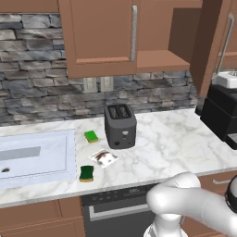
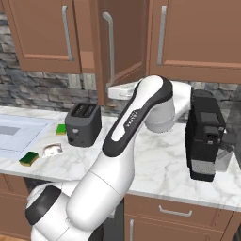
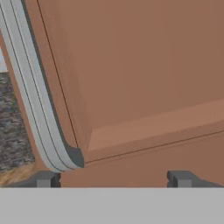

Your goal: Open the cabinet. Pick the sponge and place it next to the sink. Then close the cabinet.

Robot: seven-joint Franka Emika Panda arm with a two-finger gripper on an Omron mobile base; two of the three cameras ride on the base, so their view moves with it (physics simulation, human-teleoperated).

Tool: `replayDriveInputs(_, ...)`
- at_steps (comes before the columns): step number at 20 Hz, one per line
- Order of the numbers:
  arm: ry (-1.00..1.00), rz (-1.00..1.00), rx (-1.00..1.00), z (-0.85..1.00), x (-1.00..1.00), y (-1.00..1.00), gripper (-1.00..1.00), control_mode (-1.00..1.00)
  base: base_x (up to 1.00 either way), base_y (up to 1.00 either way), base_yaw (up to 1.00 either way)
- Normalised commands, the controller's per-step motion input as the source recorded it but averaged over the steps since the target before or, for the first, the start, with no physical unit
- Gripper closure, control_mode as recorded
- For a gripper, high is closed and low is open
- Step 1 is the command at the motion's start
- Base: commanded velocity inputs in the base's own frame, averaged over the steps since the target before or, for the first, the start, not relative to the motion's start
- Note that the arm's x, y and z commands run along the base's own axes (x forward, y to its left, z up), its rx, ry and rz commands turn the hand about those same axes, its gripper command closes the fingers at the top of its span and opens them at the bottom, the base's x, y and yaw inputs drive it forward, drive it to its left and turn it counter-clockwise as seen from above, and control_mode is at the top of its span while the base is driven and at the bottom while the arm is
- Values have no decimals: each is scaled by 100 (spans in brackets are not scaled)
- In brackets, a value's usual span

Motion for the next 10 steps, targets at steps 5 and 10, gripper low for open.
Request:
replayDriveInputs(5, -2, -10, 0, 0, 17, 68, -100, -100, 0, 0, 0)
replayDriveInputs(10, -1, -15, 0, 0, 29, 68, -100, -100, 0, 0, 0)
